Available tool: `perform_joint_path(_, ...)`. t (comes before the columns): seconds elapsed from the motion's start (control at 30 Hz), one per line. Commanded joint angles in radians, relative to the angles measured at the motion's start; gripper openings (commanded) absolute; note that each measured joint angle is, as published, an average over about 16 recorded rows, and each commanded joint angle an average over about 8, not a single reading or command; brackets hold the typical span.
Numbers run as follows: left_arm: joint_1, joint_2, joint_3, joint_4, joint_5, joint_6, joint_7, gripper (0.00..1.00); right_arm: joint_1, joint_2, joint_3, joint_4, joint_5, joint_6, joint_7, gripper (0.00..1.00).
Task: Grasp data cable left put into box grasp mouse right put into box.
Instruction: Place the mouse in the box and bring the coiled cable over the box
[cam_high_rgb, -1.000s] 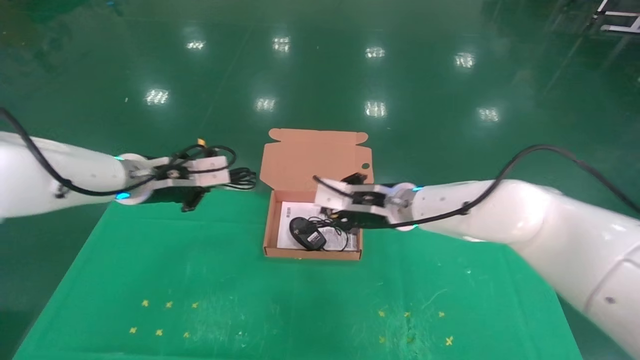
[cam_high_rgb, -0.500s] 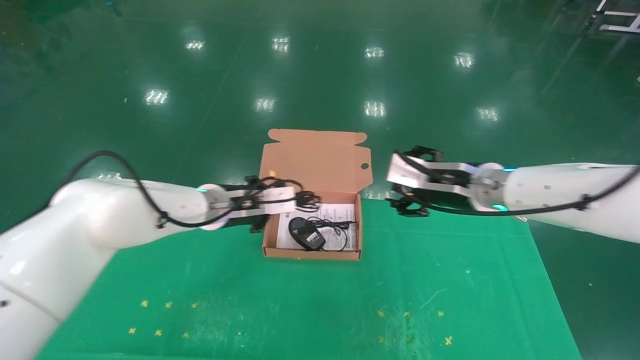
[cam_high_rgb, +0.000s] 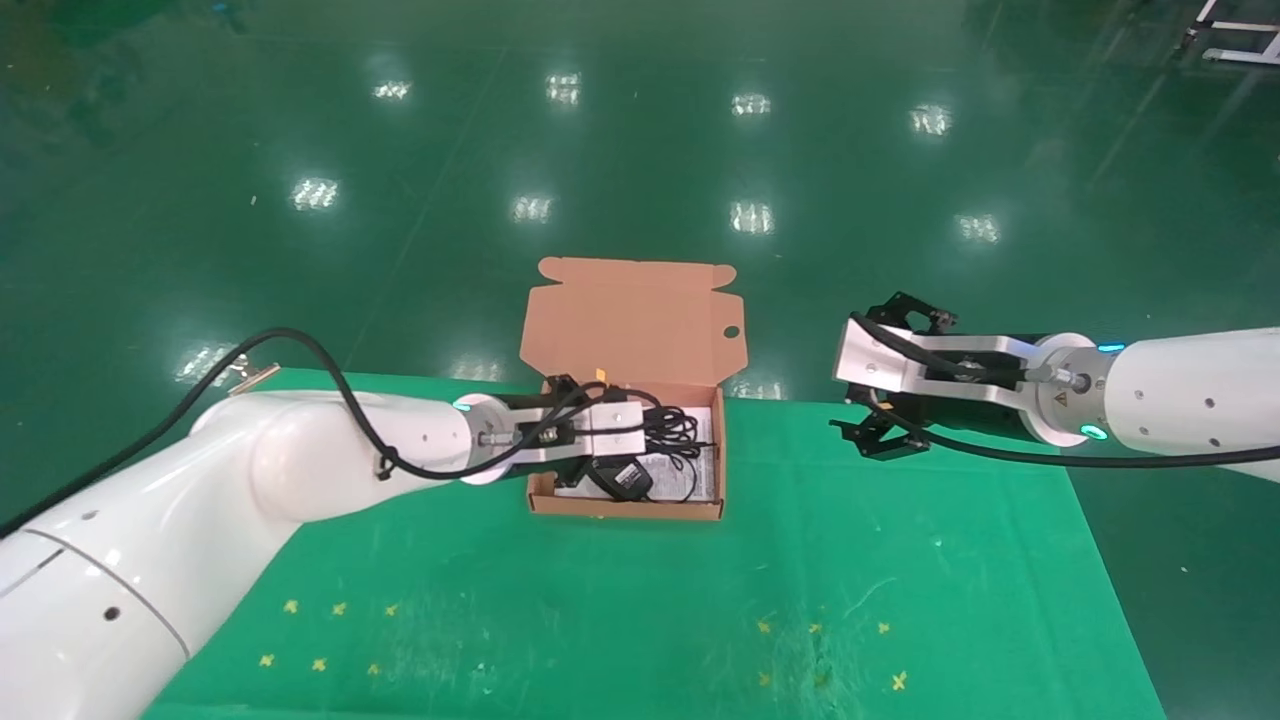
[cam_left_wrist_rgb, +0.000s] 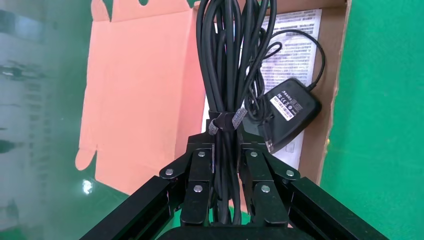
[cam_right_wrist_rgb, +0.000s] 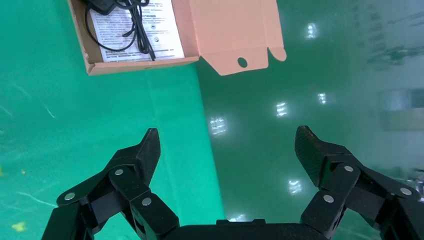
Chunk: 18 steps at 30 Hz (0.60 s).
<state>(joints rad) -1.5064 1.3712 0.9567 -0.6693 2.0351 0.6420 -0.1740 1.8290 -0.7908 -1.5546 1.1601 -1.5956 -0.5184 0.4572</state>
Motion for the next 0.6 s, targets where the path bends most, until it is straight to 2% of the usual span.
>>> perform_joint_path(0.03, -0.001, 0.003, 0.022, 0.006, -0.021, -0.007, 0.001, 0.95, 0.010, 0.009, -0.007, 0.017, -0.019, -0.011, 0.022, 1.00)
perform_joint_path(0.07, -0.002, 0.003, 0.025, 0.008, -0.025, -0.008, 0.002, 1.00, 0.012, 0.010, -0.008, 0.020, -0.023, -0.012, 0.024, 1.00)
perform_joint_path(0.6, 0.001, -0.013, 0.014, -0.021, -0.022, -0.007, -0.002, 1.00, 0.007, 0.003, -0.004, 0.008, -0.012, -0.009, 0.013, 1.00)
